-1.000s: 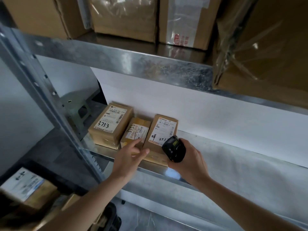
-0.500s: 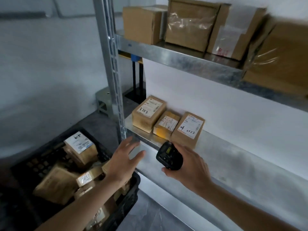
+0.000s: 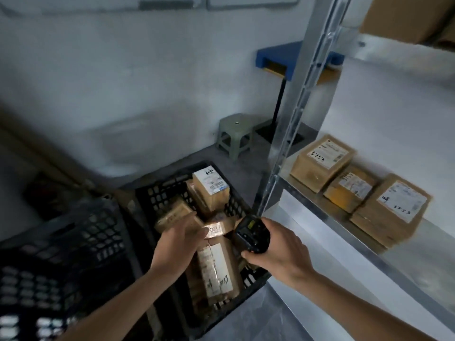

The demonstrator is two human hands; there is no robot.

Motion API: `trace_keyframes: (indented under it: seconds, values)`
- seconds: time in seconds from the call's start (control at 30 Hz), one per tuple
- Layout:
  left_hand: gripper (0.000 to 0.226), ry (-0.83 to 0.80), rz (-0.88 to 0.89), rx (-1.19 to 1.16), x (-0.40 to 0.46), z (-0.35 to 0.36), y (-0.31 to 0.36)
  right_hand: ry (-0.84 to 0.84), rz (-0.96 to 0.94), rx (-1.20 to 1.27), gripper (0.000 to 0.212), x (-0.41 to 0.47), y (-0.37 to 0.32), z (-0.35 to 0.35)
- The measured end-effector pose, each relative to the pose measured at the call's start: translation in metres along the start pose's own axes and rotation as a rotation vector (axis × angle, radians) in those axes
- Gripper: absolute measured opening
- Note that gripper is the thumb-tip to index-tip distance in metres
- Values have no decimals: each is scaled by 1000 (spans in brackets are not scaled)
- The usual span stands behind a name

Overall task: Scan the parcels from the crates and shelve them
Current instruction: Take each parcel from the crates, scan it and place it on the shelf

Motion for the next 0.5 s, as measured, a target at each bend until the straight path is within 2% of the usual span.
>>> trace_keyframes:
  seconds: [0.2, 0.3, 0.5]
  values:
    - [48, 34, -72, -64, 26, -20, -33, -43, -16, -6, 63, 42, -26, 27]
    - [42, -5, -116, -139, 50, -18, -41, -60, -19, 2, 60, 70, -32, 36]
    - [55, -42, -130, -178, 100, 7, -51, -52, -5, 50, 59, 128, -22, 50]
Point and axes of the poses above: each hand's wrist, its own x-axis towards the middle knuckle, its own z-axis out of the palm, y = z × x, the point moved 6 cm from there along x, towards the middle knuckle, and after that the axes turned 10 degrees about x, right-handed, at the moved point
